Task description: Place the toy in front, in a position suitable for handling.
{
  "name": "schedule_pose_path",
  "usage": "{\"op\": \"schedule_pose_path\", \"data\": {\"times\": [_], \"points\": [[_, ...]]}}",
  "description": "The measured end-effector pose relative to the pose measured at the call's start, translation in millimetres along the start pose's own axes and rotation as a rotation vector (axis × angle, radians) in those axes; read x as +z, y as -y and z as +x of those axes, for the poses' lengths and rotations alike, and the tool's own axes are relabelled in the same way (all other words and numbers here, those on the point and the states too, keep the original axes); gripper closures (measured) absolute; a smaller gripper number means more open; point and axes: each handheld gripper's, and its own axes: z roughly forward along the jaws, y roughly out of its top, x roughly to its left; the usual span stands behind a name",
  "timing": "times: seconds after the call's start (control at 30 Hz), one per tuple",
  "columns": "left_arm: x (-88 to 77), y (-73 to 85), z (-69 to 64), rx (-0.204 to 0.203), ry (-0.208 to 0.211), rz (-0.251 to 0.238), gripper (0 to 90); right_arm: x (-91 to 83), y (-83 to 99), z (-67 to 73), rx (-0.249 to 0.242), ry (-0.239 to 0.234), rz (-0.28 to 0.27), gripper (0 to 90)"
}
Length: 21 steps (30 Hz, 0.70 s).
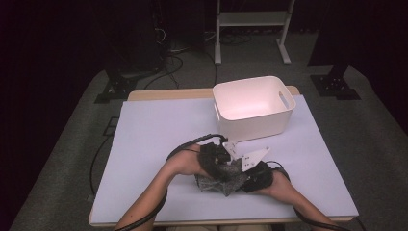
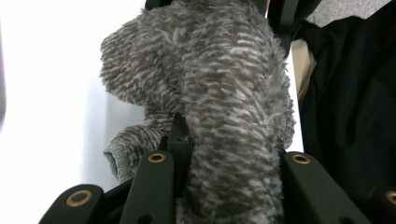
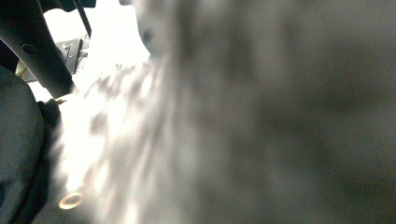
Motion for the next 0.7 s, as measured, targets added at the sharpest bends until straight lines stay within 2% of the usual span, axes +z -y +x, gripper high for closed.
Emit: {"op": "schedule_pose_path", "data": {"times": [0.07,0.2,0.37,0.57,0.7], "points": [[-4.4,8.5,1.2,-0.010,-0.006,0.009,67.1,-0.1,-0.1,-0.3,0.003,0.001,0.001,63.4],[-14.5,29.0,3.4,-0.060,-0.015,-0.001,67.1,-0.2,0.1,-0.3,0.001,0.001,0.002,63.5],[-25.8,49.6,4.2,-0.096,-0.035,-0.008,67.1,-0.2,0.3,-0.8,-0.003,0.000,0.003,63.5],[-34.5,64.1,5.9,-0.133,-0.067,0.007,67.1,-0.2,0.4,-1.3,-0.001,0.000,0.002,63.5],[-33.7,65.8,7.7,-0.144,-0.061,0.004,67.1,-0.2,0.3,-1.4,0.008,-0.002,0.004,63.5]]}}
